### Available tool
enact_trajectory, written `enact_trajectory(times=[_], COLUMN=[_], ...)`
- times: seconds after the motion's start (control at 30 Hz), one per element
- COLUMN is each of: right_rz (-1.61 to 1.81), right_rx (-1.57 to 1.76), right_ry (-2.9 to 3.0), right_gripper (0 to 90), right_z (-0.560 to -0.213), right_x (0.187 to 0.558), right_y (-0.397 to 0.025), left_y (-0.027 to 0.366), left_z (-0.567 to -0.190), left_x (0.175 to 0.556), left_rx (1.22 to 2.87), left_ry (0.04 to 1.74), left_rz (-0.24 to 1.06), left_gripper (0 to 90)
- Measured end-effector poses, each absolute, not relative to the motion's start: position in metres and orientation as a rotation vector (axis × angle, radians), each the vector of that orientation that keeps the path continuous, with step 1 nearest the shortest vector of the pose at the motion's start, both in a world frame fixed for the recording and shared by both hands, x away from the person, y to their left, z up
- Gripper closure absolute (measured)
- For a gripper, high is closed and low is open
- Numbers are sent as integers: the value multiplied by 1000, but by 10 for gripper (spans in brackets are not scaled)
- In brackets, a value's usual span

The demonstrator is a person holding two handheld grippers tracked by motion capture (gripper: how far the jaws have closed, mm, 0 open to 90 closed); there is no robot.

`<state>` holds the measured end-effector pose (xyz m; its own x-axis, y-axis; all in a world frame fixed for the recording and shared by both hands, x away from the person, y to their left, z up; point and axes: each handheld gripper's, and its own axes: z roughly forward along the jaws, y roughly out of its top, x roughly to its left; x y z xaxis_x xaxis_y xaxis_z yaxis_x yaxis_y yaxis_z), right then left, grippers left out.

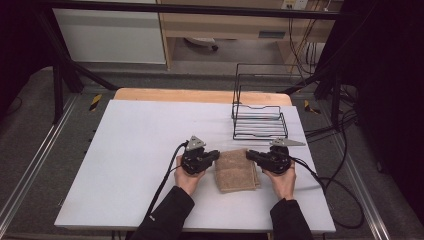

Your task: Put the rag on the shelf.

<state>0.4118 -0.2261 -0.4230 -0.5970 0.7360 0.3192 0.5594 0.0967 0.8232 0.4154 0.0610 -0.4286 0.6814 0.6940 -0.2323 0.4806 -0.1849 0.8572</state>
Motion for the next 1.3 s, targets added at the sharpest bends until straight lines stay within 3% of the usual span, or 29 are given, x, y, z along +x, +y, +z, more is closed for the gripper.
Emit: enact_trajectory(times=[1.3], right_rz=[1596], right_rx=[1114], right_ry=[1964], right_gripper=[826], right_z=[-373], right_x=[385], right_y=[-231], left_y=[59], left_z=[-379], left_x=[401], left_rx=[1683], left_ry=[816], left_rz=[332], left_gripper=[856])
